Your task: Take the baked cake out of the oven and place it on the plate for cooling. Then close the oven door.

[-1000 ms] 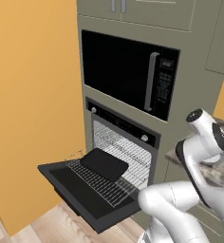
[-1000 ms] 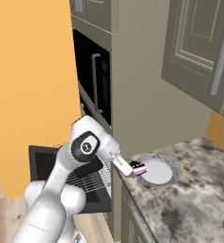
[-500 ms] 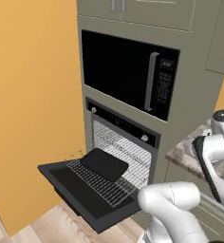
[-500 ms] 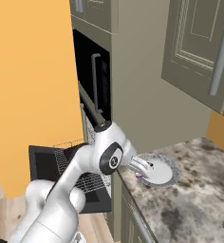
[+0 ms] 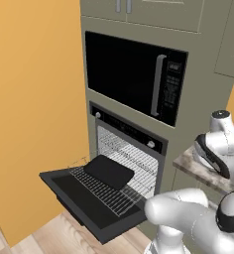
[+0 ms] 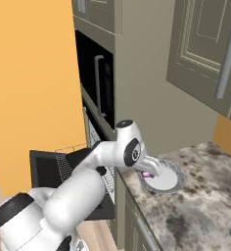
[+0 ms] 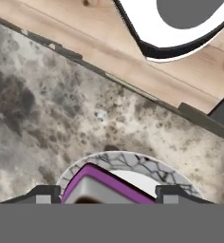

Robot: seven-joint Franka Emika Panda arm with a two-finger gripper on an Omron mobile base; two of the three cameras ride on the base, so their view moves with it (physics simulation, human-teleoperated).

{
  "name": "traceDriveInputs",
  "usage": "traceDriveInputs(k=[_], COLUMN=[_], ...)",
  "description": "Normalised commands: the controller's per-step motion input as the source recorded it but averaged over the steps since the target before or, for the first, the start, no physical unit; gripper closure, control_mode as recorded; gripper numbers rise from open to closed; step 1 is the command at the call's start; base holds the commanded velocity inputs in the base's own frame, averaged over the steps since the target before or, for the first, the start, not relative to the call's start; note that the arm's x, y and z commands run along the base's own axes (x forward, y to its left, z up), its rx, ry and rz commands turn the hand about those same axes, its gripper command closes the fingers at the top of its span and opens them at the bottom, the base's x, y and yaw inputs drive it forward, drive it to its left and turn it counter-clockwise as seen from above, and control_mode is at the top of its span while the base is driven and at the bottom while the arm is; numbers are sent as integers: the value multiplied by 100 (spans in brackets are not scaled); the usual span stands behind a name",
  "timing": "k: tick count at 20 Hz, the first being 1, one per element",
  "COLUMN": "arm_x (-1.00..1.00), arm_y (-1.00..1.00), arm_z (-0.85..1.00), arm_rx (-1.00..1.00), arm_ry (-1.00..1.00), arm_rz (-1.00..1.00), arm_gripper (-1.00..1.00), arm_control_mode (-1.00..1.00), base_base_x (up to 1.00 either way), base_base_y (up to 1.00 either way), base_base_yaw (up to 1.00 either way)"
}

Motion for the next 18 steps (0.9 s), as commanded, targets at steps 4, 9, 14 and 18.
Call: traceDriveInputs(k=[4,9,14,18], arm_x=[49,44,27,3], arm_y=[-37,-51,-9,0], arm_z=[-46,-29,-38,-43], arm_rx=[15,18,11,6], arm_ry=[13,5,3,0], arm_rz=[11,10,6,6], arm_gripper=[100,100,100,100], arm_control_mode=[-100,-100,-100,-100], base_base_x=[0,0,0,0], base_base_y=[0,0,0,0], base_base_yaw=[0,0,0,0])
